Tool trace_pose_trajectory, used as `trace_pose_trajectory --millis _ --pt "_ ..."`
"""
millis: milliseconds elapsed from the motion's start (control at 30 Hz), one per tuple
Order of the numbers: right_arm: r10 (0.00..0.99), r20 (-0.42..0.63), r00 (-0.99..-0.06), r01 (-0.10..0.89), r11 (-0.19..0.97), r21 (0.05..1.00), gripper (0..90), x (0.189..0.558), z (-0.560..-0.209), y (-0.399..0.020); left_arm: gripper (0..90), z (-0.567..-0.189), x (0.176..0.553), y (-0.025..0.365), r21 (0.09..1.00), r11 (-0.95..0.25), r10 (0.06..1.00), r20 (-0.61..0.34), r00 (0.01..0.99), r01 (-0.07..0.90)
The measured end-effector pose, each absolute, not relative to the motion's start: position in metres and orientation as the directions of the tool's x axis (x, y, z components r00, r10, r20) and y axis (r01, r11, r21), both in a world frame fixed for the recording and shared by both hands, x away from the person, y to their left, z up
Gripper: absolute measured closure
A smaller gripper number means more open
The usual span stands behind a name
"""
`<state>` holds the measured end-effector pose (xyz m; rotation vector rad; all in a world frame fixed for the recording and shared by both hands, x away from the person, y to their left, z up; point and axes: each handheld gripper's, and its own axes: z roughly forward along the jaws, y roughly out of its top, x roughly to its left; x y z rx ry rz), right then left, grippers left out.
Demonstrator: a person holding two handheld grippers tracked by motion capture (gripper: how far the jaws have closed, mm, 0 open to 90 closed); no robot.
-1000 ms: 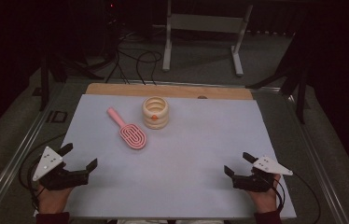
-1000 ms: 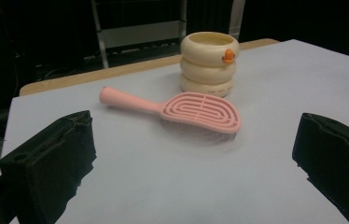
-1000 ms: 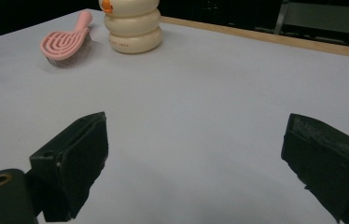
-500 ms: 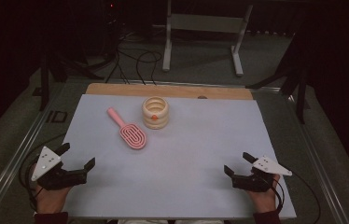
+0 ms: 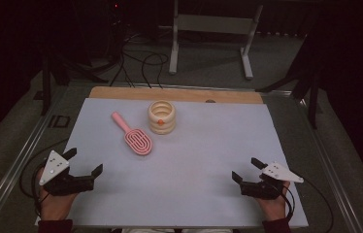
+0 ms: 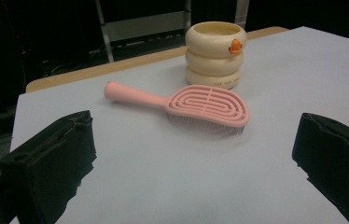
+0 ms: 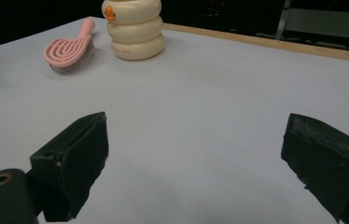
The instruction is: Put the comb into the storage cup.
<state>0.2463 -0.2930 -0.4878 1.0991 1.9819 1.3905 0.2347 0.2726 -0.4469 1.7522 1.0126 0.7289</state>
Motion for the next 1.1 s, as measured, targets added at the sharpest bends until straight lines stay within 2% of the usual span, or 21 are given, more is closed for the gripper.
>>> trace_pose_trajectory --millis 1100 --pt "0.819 0.067 -0.57 0.348 0.167 0.922 7.8 0.247 -0.489 -0.291 0.0 -0.442 0.266 0.257 0.914 -0.251 0.843 0.045 0.536 0.317"
